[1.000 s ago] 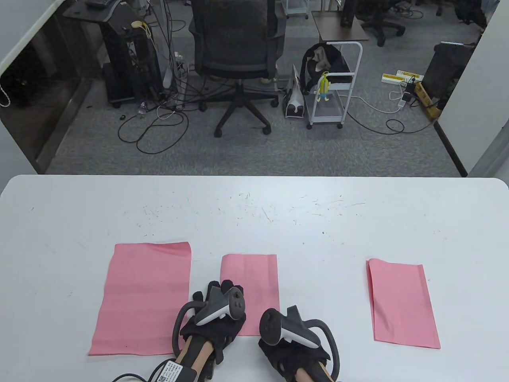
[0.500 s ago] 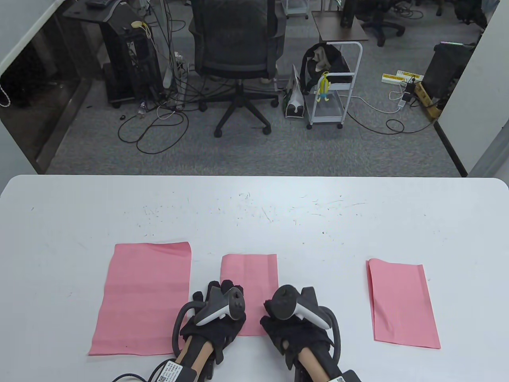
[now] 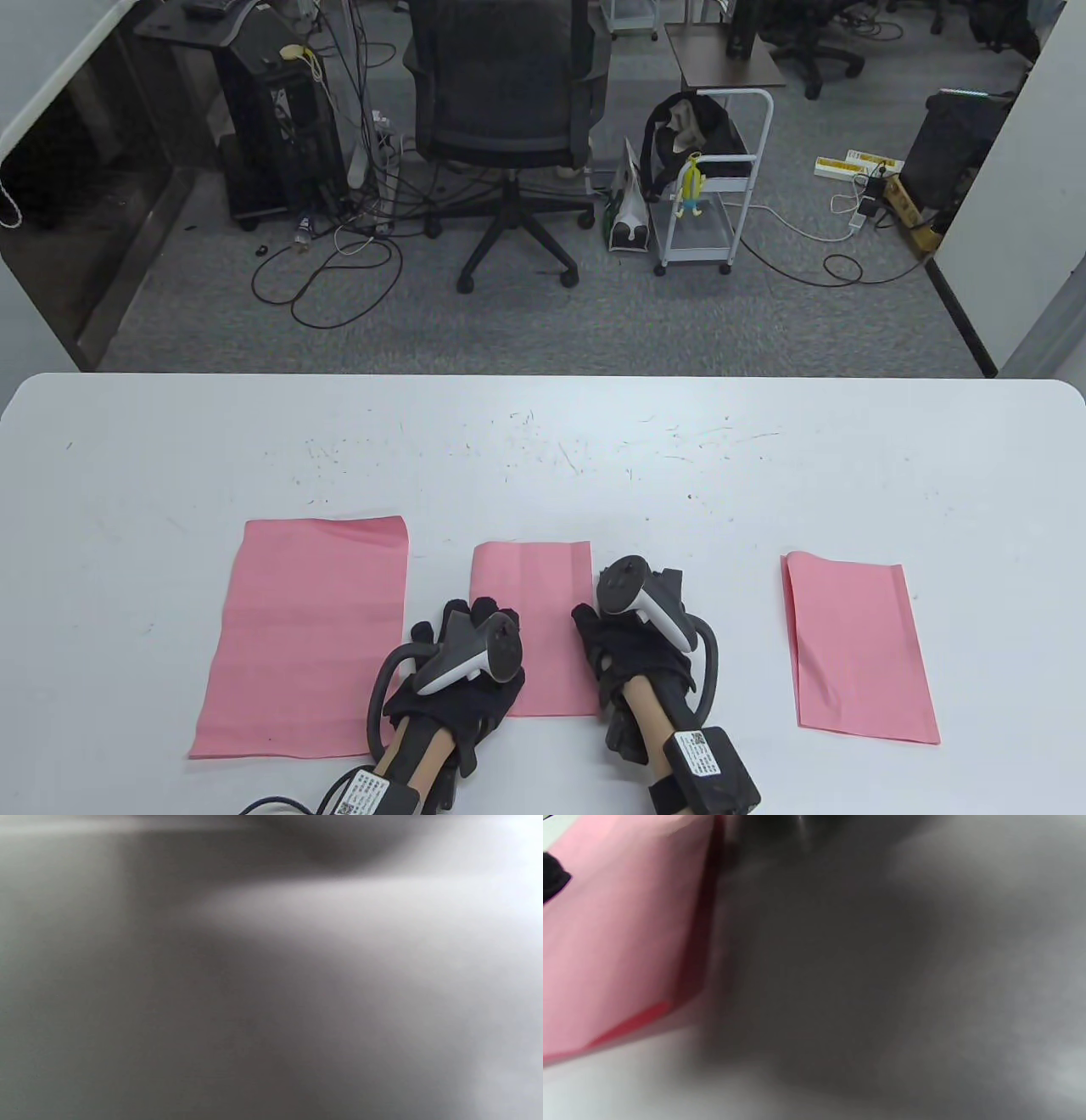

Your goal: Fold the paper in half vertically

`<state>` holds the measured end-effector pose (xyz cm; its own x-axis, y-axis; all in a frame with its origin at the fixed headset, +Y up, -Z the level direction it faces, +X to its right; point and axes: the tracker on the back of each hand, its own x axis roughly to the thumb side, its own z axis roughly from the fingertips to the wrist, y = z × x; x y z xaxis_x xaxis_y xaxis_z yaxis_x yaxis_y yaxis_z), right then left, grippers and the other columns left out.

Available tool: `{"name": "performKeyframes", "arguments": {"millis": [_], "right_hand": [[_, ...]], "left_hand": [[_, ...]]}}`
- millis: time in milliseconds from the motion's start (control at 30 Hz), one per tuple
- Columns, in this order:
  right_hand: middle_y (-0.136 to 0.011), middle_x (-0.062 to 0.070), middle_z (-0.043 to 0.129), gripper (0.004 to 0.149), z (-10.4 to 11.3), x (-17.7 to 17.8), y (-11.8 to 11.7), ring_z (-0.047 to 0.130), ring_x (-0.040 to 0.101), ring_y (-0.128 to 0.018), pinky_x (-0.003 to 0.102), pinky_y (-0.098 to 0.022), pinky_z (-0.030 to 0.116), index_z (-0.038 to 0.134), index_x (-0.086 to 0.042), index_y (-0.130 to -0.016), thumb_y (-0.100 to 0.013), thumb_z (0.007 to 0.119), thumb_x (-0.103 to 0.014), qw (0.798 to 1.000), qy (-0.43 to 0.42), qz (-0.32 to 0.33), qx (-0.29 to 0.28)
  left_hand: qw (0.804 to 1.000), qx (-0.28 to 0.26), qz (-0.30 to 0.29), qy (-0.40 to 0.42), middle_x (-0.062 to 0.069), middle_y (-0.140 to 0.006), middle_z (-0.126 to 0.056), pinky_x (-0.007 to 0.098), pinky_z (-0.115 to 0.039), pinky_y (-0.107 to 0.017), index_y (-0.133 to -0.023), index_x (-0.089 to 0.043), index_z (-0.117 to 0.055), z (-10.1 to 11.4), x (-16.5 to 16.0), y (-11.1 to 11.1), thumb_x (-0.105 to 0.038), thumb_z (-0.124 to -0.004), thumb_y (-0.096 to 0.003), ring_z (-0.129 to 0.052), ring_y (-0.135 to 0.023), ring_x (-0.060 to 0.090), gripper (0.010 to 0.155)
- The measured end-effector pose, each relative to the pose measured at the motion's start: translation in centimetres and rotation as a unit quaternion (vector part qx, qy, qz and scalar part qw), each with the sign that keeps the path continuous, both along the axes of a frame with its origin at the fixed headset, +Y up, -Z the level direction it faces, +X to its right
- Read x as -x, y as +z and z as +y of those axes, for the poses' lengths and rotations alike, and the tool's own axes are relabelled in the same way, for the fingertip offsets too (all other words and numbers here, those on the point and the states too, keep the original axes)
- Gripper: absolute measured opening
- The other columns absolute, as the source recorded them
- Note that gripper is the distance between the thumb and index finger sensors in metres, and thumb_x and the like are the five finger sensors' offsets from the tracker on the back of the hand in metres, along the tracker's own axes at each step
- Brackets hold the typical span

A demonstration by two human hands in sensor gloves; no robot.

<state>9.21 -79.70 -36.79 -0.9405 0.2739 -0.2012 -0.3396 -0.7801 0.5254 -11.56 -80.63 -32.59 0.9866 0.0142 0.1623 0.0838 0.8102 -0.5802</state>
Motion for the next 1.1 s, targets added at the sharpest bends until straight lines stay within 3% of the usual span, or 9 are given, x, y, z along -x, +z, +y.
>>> {"name": "performKeyframes", "arguments": {"millis": [300,633,767,867,1100], "right_hand": [[-0.117,0.006,0.025,0.070,0.2,1.3,1.4,0.025,0.040,-0.107,0.061,-0.076,0.032,0.027,-0.028,-0.108,-0.051,0.059,-0.054,0.997,0.045,0.050,-0.030],[-0.114,0.006,0.047,0.072,2.2,3.2,2.5,0.058,0.034,-0.102,0.051,-0.074,0.055,0.025,-0.027,-0.108,-0.052,0.061,-0.051,0.995,-0.032,0.079,-0.055],[-0.111,0.006,0.054,0.071,2.8,2.8,2.5,0.076,0.027,-0.092,0.044,-0.066,0.069,0.026,-0.024,-0.108,-0.052,0.064,-0.048,0.990,-0.121,0.044,-0.053],[-0.106,0.008,0.064,0.069,2.1,2.0,2.4,0.091,0.019,-0.075,0.038,-0.055,0.078,0.033,-0.020,-0.107,-0.053,0.065,-0.046,0.979,-0.201,-0.009,-0.028],[-0.084,-0.002,0.088,0.060,1.3,1.3,2.3,0.102,0.005,-0.053,0.027,-0.039,0.087,0.049,-0.018,-0.104,-0.051,0.074,-0.034,0.984,-0.163,-0.067,-0.041]], "left_hand": [[1.000,-0.002,0.001,0.002,-0.007,-0.122,0.007,0.065,-0.014,-0.083,-0.113,-0.038,0.000,0.0,0.0,0.0,-0.063,-0.035,-0.0526,0.002,-0.115,0.031,0.074],[1.000,-0.001,0.001,0.002,-0.007,-0.122,0.007,0.065,-0.014,-0.083,-0.113,-0.038,0.000,0.0,0.0,0.0,-0.063,-0.035,-0.0526,0.002,-0.115,0.032,0.074],[1.000,-0.001,0.001,0.002,-0.007,-0.122,0.007,0.065,-0.015,-0.083,-0.113,-0.038,0.000,0.0,0.0,0.0,-0.063,-0.035,-0.0526,0.002,-0.115,0.032,0.074],[1.000,-0.001,0.001,0.001,-0.006,-0.122,0.007,0.065,-0.015,-0.083,-0.113,-0.038,0.000,0.0,0.0,0.0,-0.063,-0.035,-0.0526,0.002,-0.115,0.032,0.074],[1.000,0.000,0.000,-0.002,-0.006,-0.122,0.007,0.065,-0.015,-0.083,-0.113,-0.038,0.001,0.1,0.0,0.0,-0.063,-0.035,-0.0525,0.002,-0.115,0.031,0.074]]}}
